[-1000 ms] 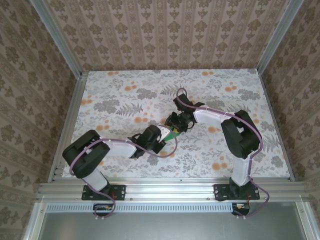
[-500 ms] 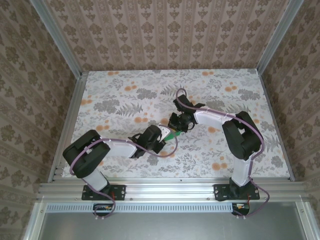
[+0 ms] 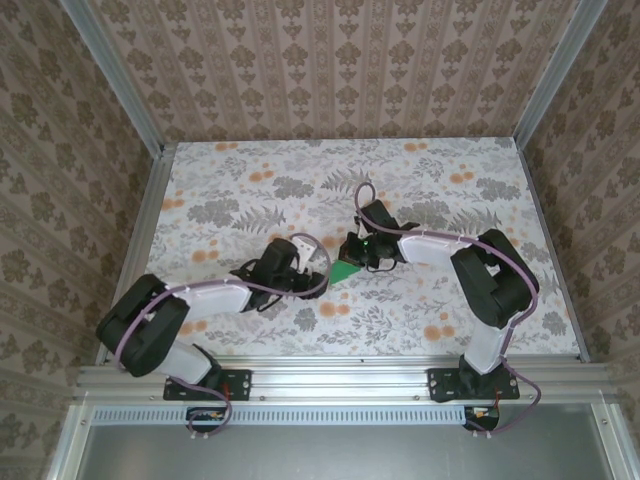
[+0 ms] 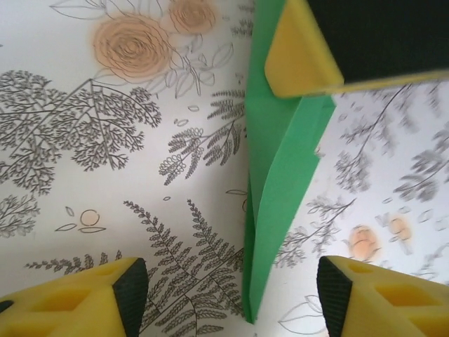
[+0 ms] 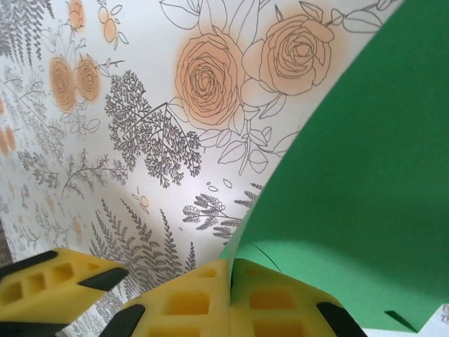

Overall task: Fold a paper plane with a square sheet of paper (pick it up from the middle)
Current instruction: Fold the wing for the fifth time at the center of the table.

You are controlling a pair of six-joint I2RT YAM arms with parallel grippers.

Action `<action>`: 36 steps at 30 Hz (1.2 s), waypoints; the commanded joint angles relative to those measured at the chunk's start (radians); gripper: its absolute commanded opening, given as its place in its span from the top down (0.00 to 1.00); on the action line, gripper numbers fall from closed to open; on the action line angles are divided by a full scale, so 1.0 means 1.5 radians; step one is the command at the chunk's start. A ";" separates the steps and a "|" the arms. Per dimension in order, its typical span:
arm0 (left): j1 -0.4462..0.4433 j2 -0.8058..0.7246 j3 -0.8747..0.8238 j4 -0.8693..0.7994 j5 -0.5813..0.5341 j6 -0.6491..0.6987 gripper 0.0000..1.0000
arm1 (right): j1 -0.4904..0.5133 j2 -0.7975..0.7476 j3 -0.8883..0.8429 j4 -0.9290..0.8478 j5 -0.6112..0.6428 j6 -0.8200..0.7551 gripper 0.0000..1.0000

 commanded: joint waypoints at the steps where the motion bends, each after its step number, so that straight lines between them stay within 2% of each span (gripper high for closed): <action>1: 0.042 -0.017 -0.021 0.033 0.134 -0.101 0.29 | -0.011 -0.021 -0.039 0.099 -0.042 -0.034 0.95; 5: 0.073 -0.001 -0.017 0.049 0.183 -0.160 0.32 | -0.014 -0.025 -0.073 0.154 -0.072 -0.054 0.96; 11: 0.093 0.043 -0.003 0.087 0.247 -0.210 0.44 | -0.024 -0.035 -0.130 0.246 -0.112 -0.068 0.99; 17: 0.093 0.064 0.006 0.086 0.263 -0.204 0.45 | -0.040 -0.054 -0.178 0.350 -0.145 -0.052 0.99; 21: 0.080 0.078 0.010 0.085 0.270 -0.187 0.45 | -0.045 -0.050 -0.182 0.366 -0.160 -0.052 1.00; 23: 0.059 0.073 0.018 0.066 0.254 -0.166 0.45 | -0.048 -0.046 -0.182 0.367 -0.163 -0.047 1.00; 26: 0.025 0.069 0.045 -0.007 0.180 -0.121 0.48 | -0.049 -0.044 -0.184 0.366 -0.160 -0.045 1.00; 33: -0.005 0.060 0.046 -0.017 0.042 -0.081 0.58 | -0.052 -0.031 -0.176 0.357 -0.159 -0.037 1.00; 36: -0.018 0.062 0.049 -0.021 0.027 -0.063 0.57 | -0.053 -0.026 -0.175 0.356 -0.160 -0.035 1.00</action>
